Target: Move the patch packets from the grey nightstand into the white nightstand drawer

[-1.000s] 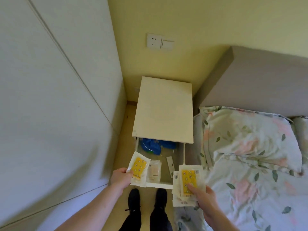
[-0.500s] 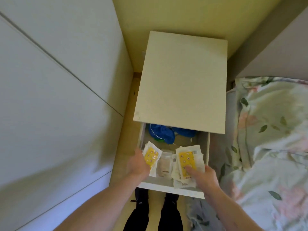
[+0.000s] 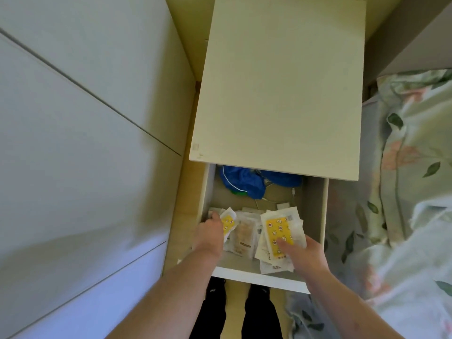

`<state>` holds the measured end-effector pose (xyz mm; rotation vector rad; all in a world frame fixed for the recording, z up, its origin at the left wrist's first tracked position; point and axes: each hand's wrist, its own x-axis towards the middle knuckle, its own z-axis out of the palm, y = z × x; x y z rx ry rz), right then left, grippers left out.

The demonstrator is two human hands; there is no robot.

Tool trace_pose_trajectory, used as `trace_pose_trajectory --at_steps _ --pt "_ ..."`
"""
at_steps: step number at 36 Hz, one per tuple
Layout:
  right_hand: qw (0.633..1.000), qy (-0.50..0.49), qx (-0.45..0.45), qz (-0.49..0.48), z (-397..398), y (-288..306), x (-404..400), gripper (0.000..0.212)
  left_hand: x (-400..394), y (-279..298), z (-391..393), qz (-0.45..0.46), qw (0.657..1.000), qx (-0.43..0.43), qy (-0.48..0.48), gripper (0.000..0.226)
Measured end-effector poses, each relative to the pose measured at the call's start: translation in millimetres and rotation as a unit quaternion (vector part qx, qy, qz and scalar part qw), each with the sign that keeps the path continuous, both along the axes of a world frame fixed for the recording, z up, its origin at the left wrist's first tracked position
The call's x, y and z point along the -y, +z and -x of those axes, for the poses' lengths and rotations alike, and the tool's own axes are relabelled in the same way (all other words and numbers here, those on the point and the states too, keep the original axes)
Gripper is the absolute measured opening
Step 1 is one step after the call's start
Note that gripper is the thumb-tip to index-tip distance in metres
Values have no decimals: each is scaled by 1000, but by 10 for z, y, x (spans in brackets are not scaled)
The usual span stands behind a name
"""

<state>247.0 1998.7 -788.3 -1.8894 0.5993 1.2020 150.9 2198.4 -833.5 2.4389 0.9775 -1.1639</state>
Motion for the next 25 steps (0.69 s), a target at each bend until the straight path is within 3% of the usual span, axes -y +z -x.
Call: trace_pose_trajectory --at_steps 6,13,16,20,25 --pt "1000 2 -10 -10 -11 -76 -1 17 -4 -127 -77 -22 995 -50 -84 34" --pt "1000 7 -25 -12 -30 -126 -34 26 -11 -192 -184 -37 986 -72 -147 30" --pt "1000 4 -24 -11 -29 -141 -3 29 29 -115 -259 -42 984 -33 -170 28" --pt "1000 -8 -28 -7 -35 -174 32 33 90 -75 -294 -4 972 64 -224 41" --pt "999 -16 -39 -15 -29 -233 41 31 76 -149 -187 12 988 91 -125 61"
